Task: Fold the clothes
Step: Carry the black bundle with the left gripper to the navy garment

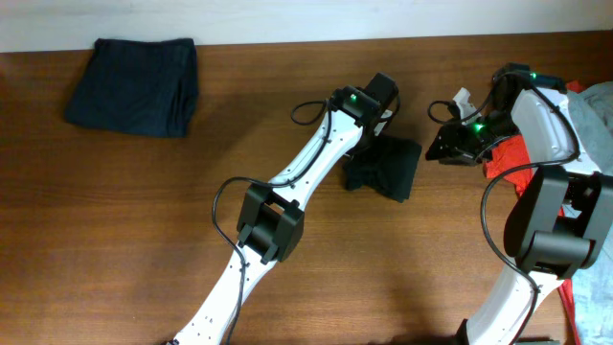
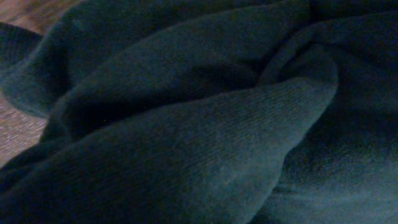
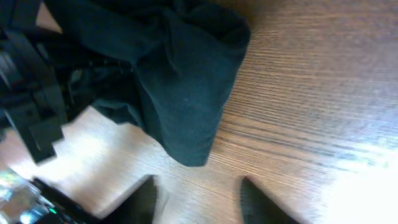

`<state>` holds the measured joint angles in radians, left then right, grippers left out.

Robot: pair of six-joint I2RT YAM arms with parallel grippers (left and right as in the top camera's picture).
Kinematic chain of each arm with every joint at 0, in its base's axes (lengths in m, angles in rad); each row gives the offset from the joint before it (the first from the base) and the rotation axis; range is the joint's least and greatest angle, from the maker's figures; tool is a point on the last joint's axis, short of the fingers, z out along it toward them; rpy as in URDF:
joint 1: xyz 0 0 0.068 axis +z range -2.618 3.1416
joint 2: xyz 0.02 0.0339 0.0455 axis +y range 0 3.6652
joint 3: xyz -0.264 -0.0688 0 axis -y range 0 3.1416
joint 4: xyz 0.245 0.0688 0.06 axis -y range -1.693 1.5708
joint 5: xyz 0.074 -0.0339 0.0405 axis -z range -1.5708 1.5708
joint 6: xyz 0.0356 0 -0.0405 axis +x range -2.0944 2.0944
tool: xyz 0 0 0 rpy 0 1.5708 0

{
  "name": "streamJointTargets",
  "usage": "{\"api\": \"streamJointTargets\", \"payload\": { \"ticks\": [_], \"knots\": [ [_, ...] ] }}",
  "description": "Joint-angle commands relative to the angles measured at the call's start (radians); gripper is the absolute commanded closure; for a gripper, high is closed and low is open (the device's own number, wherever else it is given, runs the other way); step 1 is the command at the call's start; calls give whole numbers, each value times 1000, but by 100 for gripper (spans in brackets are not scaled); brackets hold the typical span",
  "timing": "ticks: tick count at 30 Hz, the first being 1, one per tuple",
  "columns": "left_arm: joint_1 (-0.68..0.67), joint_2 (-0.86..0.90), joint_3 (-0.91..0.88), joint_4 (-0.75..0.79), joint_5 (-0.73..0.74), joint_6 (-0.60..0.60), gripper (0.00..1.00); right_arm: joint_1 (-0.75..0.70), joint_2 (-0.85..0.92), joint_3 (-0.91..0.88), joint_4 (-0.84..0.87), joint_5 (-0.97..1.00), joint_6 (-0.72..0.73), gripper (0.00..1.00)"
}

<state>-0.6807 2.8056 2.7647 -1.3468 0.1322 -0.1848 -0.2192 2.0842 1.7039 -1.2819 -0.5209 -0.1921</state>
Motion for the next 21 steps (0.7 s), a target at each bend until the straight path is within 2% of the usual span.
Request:
{"api": "streamJointTargets", "payload": {
  "ticks": [1, 5, 10, 14, 21],
  "knots": [
    [21, 83, -4, -49, -177, -8, 99, 3, -8, 16, 5, 21, -10, 1],
    [37, 77, 123, -103, -184, -2, 99, 3, -8, 16, 50, 37, -10, 1],
    [66, 56, 375, -171, -181, -3, 99, 3, -8, 16, 147, 47, -10, 1],
    [114, -30, 375, -151, -181, -6, 99, 3, -8, 16, 158, 47, -10, 1],
    [275, -154, 375, -82, -181, -31, 99, 3, -8, 16, 158, 47, -10, 1]
  ]
}}
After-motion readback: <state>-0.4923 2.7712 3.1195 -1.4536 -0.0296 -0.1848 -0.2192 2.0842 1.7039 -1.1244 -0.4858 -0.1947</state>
